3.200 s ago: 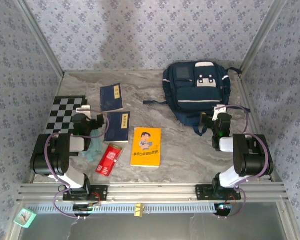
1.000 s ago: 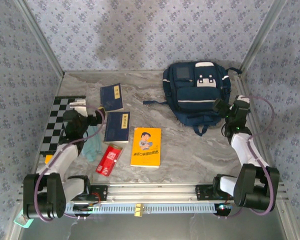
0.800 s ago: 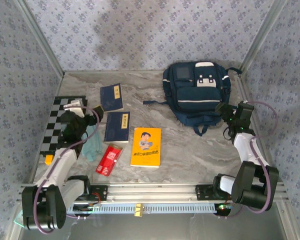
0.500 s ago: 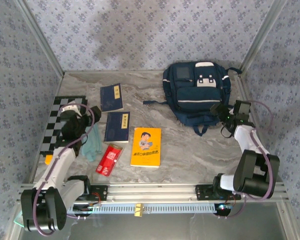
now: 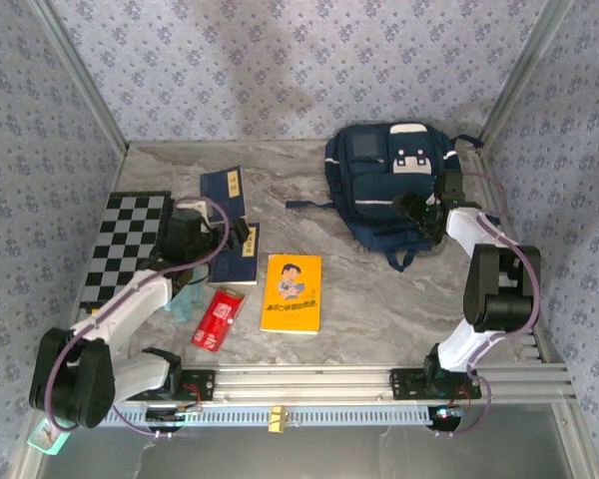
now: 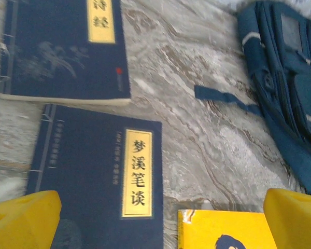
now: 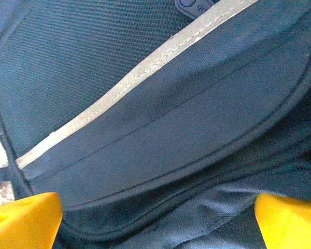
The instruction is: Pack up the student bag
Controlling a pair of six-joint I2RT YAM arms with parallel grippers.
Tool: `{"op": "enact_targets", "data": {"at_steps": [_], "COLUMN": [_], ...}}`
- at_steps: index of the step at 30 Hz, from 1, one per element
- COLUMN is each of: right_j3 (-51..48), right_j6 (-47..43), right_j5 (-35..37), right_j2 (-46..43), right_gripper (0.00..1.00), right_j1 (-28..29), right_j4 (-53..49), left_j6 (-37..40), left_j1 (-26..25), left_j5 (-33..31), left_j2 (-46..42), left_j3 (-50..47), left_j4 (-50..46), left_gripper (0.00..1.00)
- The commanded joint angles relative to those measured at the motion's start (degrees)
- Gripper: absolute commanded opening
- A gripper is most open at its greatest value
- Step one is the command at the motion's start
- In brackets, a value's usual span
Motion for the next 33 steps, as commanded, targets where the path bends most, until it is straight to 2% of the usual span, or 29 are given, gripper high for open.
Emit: {"op": "enact_targets", "data": {"at_steps": [1, 7, 14, 17, 19, 22, 24, 28, 33], "right_j3": [2.8, 0.86, 1.07, 2.48, 2.92, 2.3, 1.57, 1.54, 2.38], "right_j6": [-0.54, 4.59, 15.79, 16.69, 15.49, 12.3, 9.77, 4.68, -0.39], "right_j5": [0.52, -1.36, 0.55, 3.38, 4.58, 6.72, 7.37, 4.75, 1.29], "right_j2": [4.07, 6.85, 9.26, 6.81, 3.98, -1.48, -4.74, -7.64, -6.37], "right_gripper": [0.94, 0.88, 0.89, 0.92, 0.93, 0.96, 0.98, 0.96, 0.92], "right_j1": [1.94, 8.52, 23.05, 27.86, 28.84, 27.27, 24.14, 14.36, 3.19], "right_j4": [-2.35, 2.64, 11.76, 12.71, 11.52, 6.63, 3.23, -3.42, -4.66], "left_j6": [-1.19, -1.09, -1.95, -2.16, -2.31, -2.62, -3.08, -4.48, -5.04], "left_j1": [-2.68, -5.93, -6.79, -7.09, -7.19, -7.65, -8.43, -11.0, -15.83], "left_j5": [-0.23, -0.46, -1.0, -1.31, -1.57, -1.66, -1.81, -1.66, -1.66], "left_j2": [2.84, 7.47, 9.92, 9.49, 8.85, 8.16, 8.31, 10.49, 16.62], "left_j3": [4.03, 8.32, 10.64, 10.87, 10.71, 10.62, 10.67, 11.88, 16.95], "left_j4": [0.53, -0.88, -1.62, -2.0, -2.44, -2.69, -2.45, -0.92, 0.25], "left_gripper": [1.0, 1.0, 1.0, 1.0, 1.0, 1.0, 1.0, 1.0, 1.0]}}
